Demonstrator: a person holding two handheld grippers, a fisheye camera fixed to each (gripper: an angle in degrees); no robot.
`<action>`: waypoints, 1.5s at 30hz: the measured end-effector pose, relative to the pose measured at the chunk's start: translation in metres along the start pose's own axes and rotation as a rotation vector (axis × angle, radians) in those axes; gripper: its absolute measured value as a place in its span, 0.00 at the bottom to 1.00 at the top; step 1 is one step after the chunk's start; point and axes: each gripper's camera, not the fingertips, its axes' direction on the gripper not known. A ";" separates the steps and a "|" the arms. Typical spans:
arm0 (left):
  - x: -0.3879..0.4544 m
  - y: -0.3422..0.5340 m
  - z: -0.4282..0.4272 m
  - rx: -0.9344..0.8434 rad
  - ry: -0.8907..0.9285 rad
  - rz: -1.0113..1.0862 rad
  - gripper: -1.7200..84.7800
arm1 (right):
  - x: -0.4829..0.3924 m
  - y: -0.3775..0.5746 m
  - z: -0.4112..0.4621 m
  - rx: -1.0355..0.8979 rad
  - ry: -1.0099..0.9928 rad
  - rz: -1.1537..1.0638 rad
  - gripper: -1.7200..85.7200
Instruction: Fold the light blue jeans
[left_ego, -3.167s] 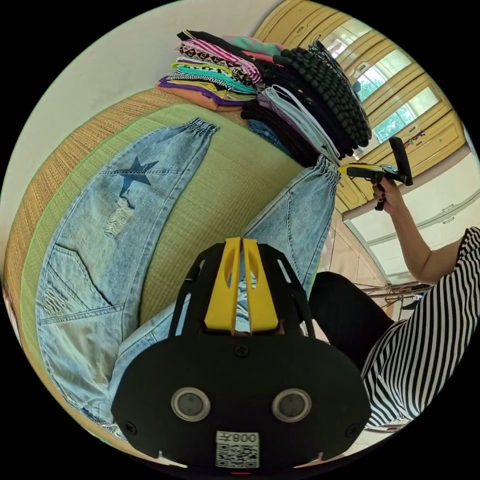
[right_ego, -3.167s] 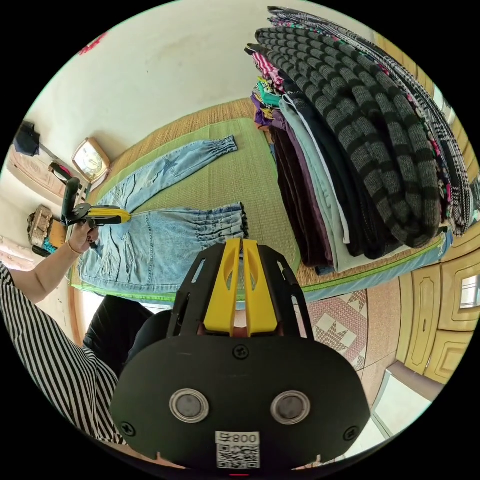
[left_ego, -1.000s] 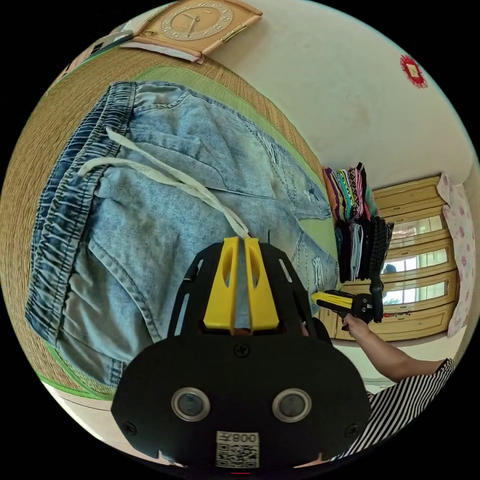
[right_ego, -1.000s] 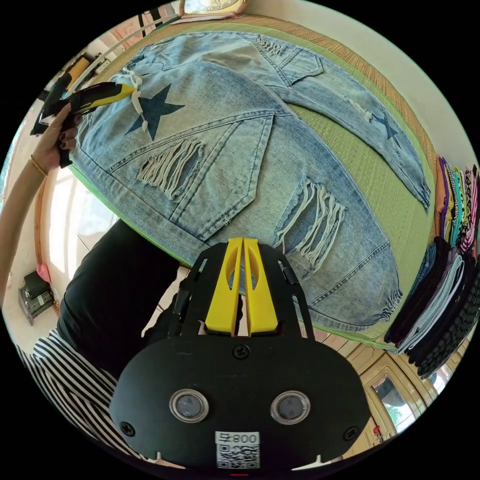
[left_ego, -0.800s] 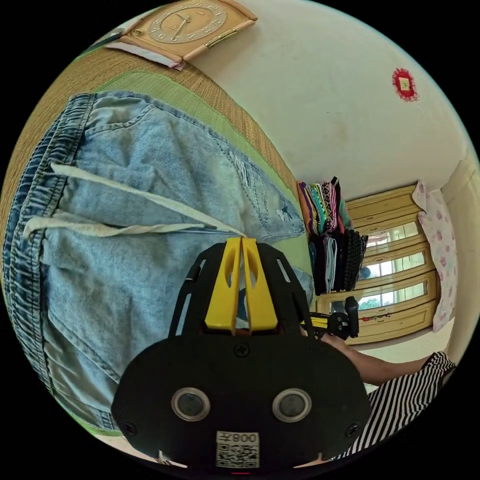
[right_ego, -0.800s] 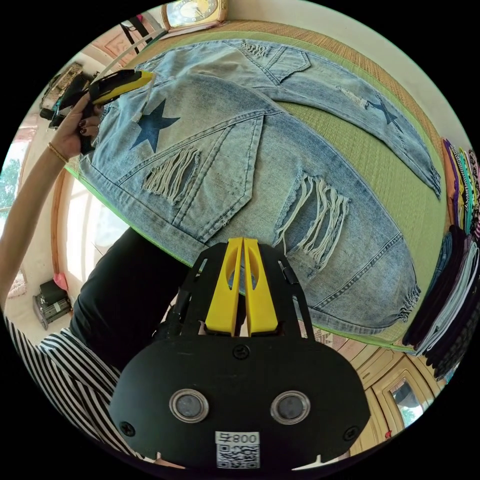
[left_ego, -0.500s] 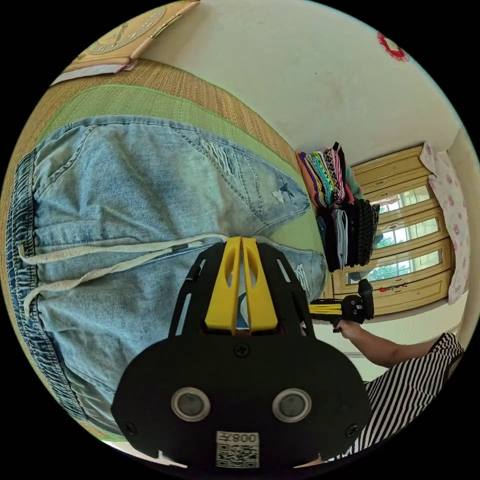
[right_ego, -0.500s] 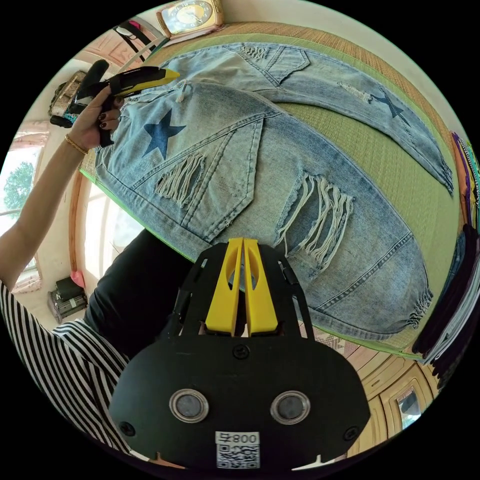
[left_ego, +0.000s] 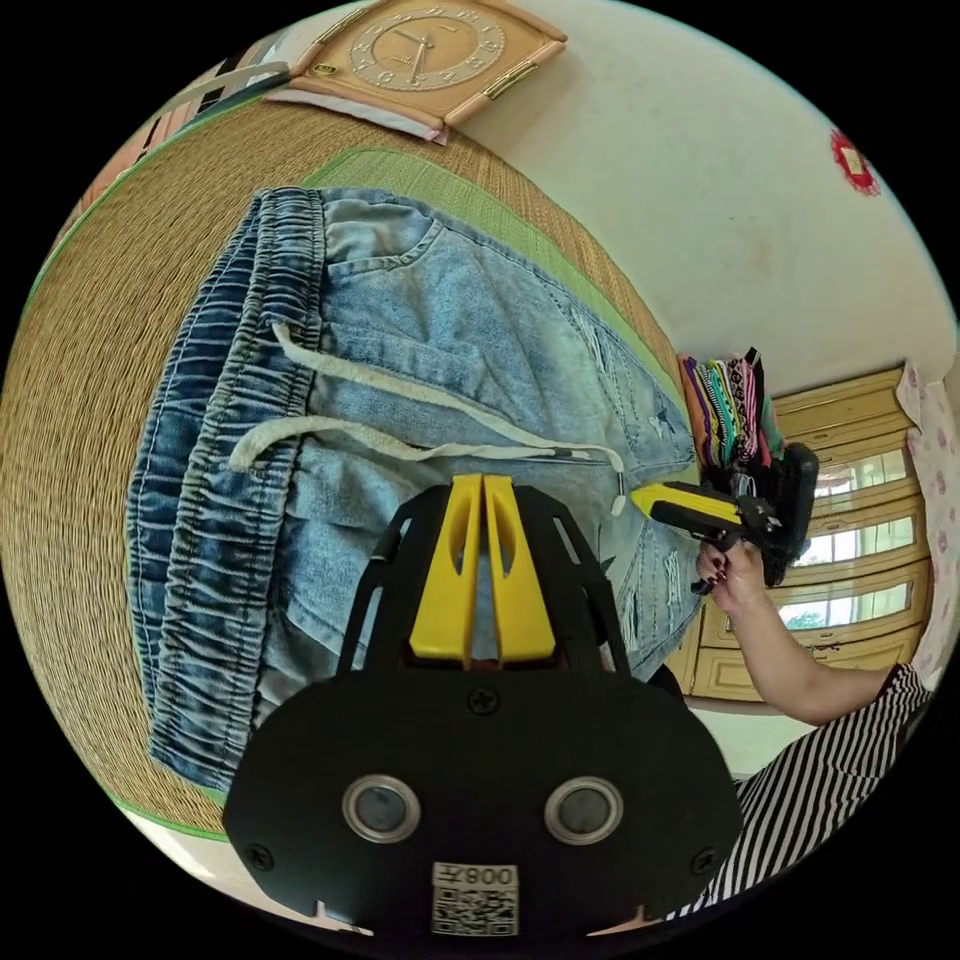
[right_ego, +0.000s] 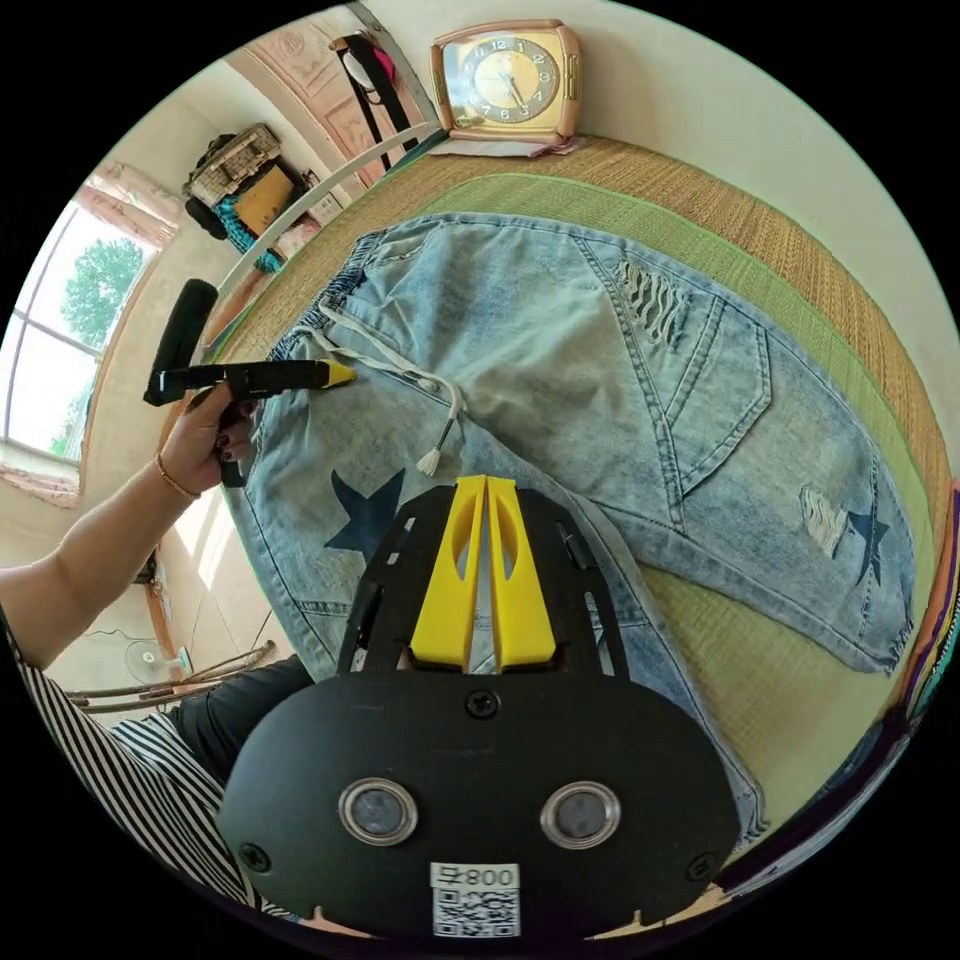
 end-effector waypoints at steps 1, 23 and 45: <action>0.007 -0.002 -0.009 0.035 0.002 0.026 0.03 | 0.004 -0.002 0.014 -0.034 -0.003 0.000 0.02; 0.085 -0.190 -0.061 -0.104 -0.504 0.273 0.13 | 0.021 0.030 -0.035 0.120 -0.016 -0.090 0.03; 0.147 -0.195 -0.051 -0.174 -0.542 0.419 0.11 | 0.065 -0.122 -0.004 -0.047 0.254 -0.259 0.10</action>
